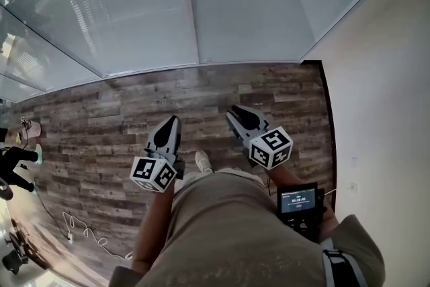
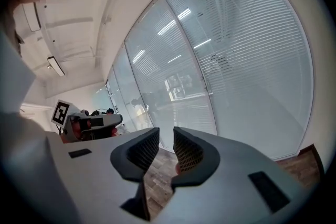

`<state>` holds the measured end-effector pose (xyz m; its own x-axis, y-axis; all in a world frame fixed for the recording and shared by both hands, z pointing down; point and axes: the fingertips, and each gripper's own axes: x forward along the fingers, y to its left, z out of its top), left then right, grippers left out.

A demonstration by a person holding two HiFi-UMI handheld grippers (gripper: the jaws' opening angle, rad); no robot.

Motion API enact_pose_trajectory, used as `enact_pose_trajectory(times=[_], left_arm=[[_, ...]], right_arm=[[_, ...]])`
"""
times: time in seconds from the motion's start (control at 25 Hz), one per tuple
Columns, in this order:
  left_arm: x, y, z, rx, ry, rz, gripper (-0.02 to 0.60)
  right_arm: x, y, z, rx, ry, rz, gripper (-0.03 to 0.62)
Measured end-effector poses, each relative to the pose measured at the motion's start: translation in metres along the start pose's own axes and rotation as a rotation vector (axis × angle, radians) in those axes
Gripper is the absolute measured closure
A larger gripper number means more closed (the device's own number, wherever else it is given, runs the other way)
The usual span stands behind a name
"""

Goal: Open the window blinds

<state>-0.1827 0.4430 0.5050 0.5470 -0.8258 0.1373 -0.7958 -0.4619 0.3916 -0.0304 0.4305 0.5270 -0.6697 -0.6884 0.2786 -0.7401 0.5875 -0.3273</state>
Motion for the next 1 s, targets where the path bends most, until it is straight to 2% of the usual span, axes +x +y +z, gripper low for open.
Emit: enact_pose_trajectory(times=[0.16, 0.52, 0.8, 1.0], left_arm=[[0.003, 0.036, 0.012, 0.028, -0.006, -0.004, 0.569], [0.014, 0.09, 0.02, 0.007, 0.013, 0.037, 0.568], [0.032, 0.072, 0.025, 0.033, 0.035, 0.032, 0.569], [0.063, 0.057, 0.033, 0.033, 0.039, 0.043, 0.568]], right_arm=[[0.042, 0.006, 0.007, -0.012, -0.018, 0.008, 0.503], [0.097, 0.016, 0.005, 0.003, 0.006, 0.048, 0.503], [0.095, -0.001, 0.023, 0.017, 0.001, 0.052, 0.503], [0.09, -0.024, 0.045, 0.013, -0.004, 0.072, 0.503]])
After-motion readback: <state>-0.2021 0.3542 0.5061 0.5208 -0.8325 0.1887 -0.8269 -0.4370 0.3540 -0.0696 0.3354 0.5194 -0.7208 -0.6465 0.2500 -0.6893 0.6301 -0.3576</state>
